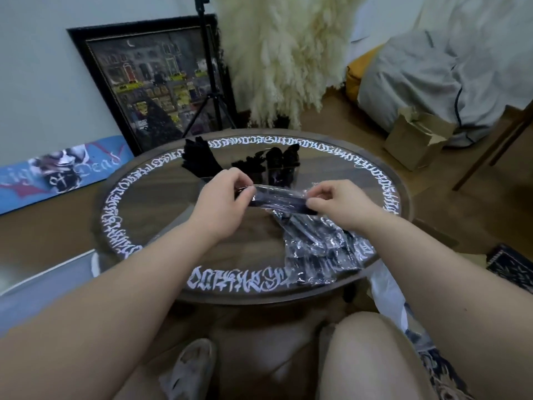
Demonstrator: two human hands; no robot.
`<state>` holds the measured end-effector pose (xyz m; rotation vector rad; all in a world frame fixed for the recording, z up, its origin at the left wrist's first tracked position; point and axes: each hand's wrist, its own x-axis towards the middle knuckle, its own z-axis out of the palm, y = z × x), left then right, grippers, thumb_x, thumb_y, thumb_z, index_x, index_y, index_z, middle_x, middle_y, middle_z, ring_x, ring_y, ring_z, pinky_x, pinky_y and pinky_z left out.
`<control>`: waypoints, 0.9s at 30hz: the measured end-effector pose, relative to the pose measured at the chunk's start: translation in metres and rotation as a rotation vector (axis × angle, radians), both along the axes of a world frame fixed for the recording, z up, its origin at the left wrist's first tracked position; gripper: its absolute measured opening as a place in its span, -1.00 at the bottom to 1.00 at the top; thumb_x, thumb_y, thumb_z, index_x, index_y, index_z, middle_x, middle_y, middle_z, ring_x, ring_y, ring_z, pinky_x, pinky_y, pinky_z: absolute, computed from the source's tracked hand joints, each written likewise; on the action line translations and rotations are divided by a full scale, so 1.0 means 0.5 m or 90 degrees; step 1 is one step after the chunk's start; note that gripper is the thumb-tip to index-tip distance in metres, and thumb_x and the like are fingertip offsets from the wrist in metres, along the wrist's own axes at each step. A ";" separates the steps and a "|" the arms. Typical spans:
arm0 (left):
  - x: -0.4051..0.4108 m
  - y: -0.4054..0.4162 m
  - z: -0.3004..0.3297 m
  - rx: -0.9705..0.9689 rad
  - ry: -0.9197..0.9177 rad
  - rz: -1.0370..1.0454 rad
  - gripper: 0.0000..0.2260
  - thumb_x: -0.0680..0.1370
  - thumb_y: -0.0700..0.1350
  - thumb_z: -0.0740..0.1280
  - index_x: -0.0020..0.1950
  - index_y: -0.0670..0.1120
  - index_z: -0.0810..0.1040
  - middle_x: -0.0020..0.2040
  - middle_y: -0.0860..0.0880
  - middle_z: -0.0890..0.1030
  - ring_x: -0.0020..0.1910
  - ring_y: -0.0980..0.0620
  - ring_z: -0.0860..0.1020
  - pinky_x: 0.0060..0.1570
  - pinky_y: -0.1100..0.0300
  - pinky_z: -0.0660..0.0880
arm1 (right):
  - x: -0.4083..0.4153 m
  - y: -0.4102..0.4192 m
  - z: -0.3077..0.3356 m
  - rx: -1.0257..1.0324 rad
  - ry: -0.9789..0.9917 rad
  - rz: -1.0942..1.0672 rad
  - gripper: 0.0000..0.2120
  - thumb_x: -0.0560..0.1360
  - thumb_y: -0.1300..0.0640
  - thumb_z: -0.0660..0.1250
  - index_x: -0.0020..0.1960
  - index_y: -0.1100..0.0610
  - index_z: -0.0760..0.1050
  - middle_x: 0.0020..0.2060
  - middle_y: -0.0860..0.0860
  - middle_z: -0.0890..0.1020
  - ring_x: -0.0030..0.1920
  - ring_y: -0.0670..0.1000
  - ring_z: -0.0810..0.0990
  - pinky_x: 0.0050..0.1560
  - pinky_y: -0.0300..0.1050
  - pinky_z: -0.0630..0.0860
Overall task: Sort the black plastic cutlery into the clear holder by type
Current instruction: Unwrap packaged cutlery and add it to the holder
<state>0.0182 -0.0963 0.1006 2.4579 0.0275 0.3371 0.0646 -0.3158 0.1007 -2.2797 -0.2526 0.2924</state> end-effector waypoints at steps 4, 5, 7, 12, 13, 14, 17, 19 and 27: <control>-0.054 0.063 -0.016 -0.004 0.064 0.070 -0.94 0.58 -0.07 0.26 -0.06 -0.03 0.49 -0.11 0.07 0.55 -0.09 0.06 0.49 -0.11 0.21 0.32 | -0.019 0.049 -0.018 0.090 0.055 -0.031 -0.89 0.52 0.28 0.32 -0.12 0.13 0.57 -0.32 0.09 0.61 -0.34 -0.02 0.53 -0.38 -0.26 0.47; -0.066 0.079 -0.025 0.006 0.087 0.089 -0.93 0.58 -0.07 0.26 -0.06 -0.03 0.48 -0.12 0.07 0.55 -0.09 0.05 0.50 -0.12 0.19 0.34 | -0.025 0.068 -0.023 0.107 0.059 -0.033 -0.91 0.52 0.30 0.33 -0.11 0.16 0.58 -0.32 0.11 0.61 -0.33 -0.01 0.53 -0.35 -0.24 0.49; -0.088 0.111 -0.050 0.034 0.126 0.127 -0.93 0.58 -0.05 0.25 -0.04 -0.02 0.47 -0.10 0.07 0.57 -0.08 0.03 0.52 -0.13 0.14 0.39 | -0.037 0.108 -0.044 0.116 0.074 -0.015 -0.91 0.51 0.32 0.33 -0.12 0.18 0.57 -0.33 0.14 0.60 -0.32 0.02 0.52 -0.31 -0.17 0.48; -0.116 0.154 -0.123 0.204 0.145 0.102 -0.68 0.56 -0.02 0.29 0.31 0.00 0.45 0.28 -0.02 0.48 0.33 -0.06 0.35 0.31 0.04 0.33 | -0.060 0.184 -0.121 0.018 0.061 0.073 -0.83 0.50 0.25 0.36 -0.21 0.03 0.55 -0.31 0.02 0.64 -0.27 -0.03 0.61 -0.09 -0.11 0.58; -0.116 0.155 -0.134 0.228 0.116 0.074 -0.65 0.55 -0.03 0.30 0.33 0.00 0.45 0.31 -0.02 0.47 0.37 -0.06 0.30 0.36 0.02 0.29 | -0.065 0.192 -0.133 0.000 0.030 0.076 -0.83 0.50 0.23 0.37 -0.21 0.00 0.55 -0.29 -0.02 0.64 -0.22 -0.04 0.61 -0.08 -0.12 0.57; -0.115 0.154 -0.142 0.243 0.078 0.047 -0.64 0.53 -0.03 0.32 0.34 0.00 0.47 0.31 -0.01 0.48 0.38 -0.06 0.29 0.38 -0.01 0.27 | -0.069 0.197 -0.142 -0.006 -0.007 0.070 -0.83 0.50 0.21 0.37 -0.21 -0.02 0.54 -0.27 -0.06 0.62 -0.19 -0.05 0.61 -0.09 -0.15 0.55; -0.104 0.150 -0.161 0.268 0.013 -0.012 -0.65 0.51 -0.05 0.35 0.30 0.01 0.52 0.28 0.03 0.51 0.36 -0.05 0.32 0.33 -0.07 0.33 | -0.079 0.203 -0.153 -0.048 -0.130 0.090 -0.84 0.49 0.19 0.38 -0.20 -0.04 0.51 -0.20 -0.11 0.59 -0.14 -0.08 0.56 -0.07 -0.19 0.50; -0.100 0.146 -0.176 0.293 0.093 -0.074 -0.66 0.53 -0.02 0.32 0.31 0.05 0.51 0.29 0.06 0.50 0.35 -0.03 0.32 0.34 -0.03 0.32 | -0.077 0.202 -0.159 -0.130 -0.166 0.163 -0.91 0.49 0.21 0.36 -0.10 0.02 0.54 -0.09 -0.06 0.57 -0.05 -0.03 0.54 0.04 -0.13 0.51; -0.073 0.164 -0.171 0.326 0.174 -0.114 -0.68 0.60 -0.05 0.21 0.36 0.06 0.46 0.39 0.05 0.41 0.37 -0.02 0.31 0.37 0.05 0.29 | -0.054 0.190 -0.167 -0.229 -0.159 0.161 -0.73 0.54 0.23 0.24 0.21 0.10 0.54 0.12 0.03 0.57 0.12 0.03 0.53 0.16 -0.14 0.42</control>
